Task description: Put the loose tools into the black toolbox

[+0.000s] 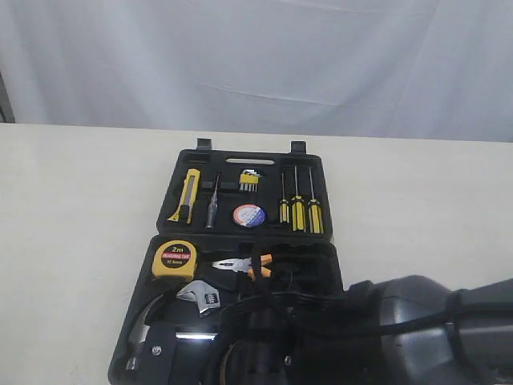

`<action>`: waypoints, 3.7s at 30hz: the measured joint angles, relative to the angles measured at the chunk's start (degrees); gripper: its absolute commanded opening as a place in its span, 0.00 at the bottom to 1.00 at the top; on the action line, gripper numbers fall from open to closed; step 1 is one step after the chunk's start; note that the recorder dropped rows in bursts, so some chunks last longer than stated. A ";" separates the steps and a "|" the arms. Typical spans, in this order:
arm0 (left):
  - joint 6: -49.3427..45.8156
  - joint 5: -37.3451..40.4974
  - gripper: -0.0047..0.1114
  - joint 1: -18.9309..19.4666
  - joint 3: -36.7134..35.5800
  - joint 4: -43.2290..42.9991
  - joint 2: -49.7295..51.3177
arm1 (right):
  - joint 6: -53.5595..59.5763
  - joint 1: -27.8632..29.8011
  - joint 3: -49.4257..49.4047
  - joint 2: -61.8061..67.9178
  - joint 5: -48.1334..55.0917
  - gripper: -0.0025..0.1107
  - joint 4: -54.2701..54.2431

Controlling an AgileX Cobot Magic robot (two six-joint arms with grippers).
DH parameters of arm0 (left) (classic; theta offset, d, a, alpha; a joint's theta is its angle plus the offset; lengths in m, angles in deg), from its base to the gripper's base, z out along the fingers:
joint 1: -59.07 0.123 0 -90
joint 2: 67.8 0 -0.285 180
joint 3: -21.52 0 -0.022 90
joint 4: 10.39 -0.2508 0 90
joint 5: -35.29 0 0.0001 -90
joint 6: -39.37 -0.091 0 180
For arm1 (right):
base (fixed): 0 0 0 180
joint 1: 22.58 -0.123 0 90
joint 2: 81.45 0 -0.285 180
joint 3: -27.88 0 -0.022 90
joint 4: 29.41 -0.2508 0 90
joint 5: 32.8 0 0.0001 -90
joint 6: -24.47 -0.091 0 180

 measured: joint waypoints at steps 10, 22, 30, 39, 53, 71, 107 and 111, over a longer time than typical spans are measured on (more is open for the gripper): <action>0.00 0.00 0.04 0.00 0.00 0.00 0.00 | -10.44 1.70 0.00 0.75 0.39 0.25 11.19; 0.00 0.00 0.04 0.00 0.00 0.00 0.00 | -11.71 2.06 0.11 3.30 0.29 0.31 13.46; 0.00 0.00 0.04 0.00 0.00 0.00 0.00 | -12.40 2.06 0.23 3.66 -0.11 0.01 15.45; 0.00 0.00 0.04 0.00 0.00 0.00 0.00 | -15.65 -3.03 0.23 0.46 4.54 0.02 17.06; 0.00 0.00 0.04 0.00 0.00 0.00 0.00 | -22.62 -8.98 19.50 -19.66 29.24 0.02 15.84; 0.00 0.00 0.04 0.00 0.00 0.00 0.00 | -27.08 16.28 12.25 3.01 9.00 0.38 12.47; 0.00 0.00 0.04 0.00 0.00 0.00 0.00 | -35.74 16.28 9.35 -56.33 18.55 0.02 18.49; 0.00 0.00 0.04 0.00 0.00 0.00 0.00 | -39.75 16.28 -1.09 -65.42 14.31 0.02 19.68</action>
